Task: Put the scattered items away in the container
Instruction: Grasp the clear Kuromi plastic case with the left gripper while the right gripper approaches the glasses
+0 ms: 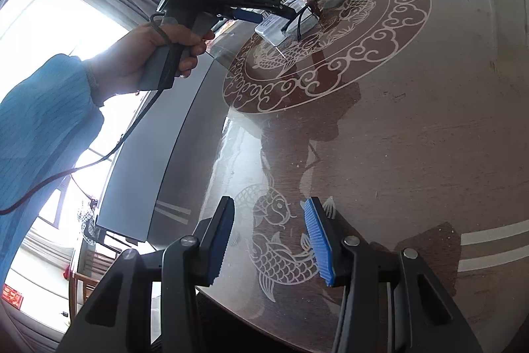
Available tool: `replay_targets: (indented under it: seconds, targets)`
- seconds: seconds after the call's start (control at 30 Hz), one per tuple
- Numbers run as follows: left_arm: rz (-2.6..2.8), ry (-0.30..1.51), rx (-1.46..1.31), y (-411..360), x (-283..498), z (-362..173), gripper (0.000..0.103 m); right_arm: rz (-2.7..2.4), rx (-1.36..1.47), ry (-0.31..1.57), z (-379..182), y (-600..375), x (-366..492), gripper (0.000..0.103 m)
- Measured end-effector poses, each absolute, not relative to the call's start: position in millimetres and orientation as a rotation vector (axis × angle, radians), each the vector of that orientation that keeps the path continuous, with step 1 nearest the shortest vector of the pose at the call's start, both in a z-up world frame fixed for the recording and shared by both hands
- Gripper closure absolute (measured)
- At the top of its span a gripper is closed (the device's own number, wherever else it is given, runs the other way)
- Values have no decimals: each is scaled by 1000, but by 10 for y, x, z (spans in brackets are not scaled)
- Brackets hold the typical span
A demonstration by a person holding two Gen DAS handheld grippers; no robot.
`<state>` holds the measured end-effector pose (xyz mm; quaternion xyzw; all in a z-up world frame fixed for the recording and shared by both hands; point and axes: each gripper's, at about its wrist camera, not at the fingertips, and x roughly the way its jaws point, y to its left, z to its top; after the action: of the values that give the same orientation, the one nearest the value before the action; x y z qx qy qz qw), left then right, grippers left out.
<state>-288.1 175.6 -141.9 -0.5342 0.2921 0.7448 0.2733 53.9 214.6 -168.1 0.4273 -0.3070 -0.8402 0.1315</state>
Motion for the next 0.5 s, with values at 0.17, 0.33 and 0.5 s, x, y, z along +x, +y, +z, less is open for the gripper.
replay_targets:
  seconds: [0.17,0.33,0.5]
  targets:
    - [2031,726,-1479,1676,-2853,-1423,36,-2445,1244,-884,-1670,2142,560,57]
    - [2119,568,-1513,1357,-2627,-1387,36,-2455,1241,-878,-1639,2152,567,57]
    - [2221,399,-1537,839,-2177,-1349,36,-2462,1155,-953,-1432,2385,398,57]
